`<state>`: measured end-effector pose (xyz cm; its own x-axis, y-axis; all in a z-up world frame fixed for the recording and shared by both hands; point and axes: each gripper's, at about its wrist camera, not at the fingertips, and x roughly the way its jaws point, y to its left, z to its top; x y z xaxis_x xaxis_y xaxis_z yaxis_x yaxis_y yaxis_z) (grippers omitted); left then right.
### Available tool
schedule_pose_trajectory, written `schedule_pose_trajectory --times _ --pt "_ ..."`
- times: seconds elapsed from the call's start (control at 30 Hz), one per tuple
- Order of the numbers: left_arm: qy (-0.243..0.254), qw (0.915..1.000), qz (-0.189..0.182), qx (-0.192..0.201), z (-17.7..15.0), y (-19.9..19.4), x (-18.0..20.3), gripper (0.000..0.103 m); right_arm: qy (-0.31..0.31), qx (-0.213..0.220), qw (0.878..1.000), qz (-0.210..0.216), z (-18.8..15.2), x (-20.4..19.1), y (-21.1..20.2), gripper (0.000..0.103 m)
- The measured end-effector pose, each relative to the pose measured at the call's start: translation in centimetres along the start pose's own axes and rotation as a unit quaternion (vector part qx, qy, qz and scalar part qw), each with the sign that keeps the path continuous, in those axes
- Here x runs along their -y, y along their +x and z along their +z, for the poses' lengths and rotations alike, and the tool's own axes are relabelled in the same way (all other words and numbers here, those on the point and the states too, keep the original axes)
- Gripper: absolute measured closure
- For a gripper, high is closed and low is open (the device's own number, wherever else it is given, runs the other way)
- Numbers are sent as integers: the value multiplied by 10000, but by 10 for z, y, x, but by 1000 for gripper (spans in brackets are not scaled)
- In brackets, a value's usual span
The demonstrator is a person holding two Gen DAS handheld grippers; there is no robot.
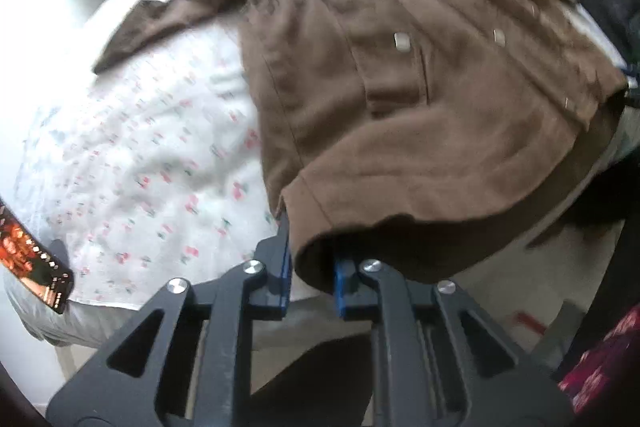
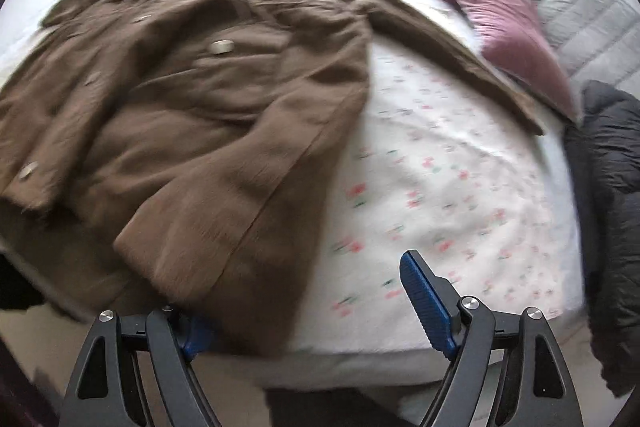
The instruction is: Fold large clothes
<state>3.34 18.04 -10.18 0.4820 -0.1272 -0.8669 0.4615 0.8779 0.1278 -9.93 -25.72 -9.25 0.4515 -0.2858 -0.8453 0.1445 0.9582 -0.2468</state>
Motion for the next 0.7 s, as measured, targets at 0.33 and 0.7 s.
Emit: schedule_pose_trajectory --times 0.33,0.7 --pt "-861 9958 -61 -296 -17 -20 -33 92 1532 365 9832 925 -8 75 -48 97" --pt "-45 9942 580 -906 -44 -11 8 44 1239 -649 9861 900 -36 66 -29 63"
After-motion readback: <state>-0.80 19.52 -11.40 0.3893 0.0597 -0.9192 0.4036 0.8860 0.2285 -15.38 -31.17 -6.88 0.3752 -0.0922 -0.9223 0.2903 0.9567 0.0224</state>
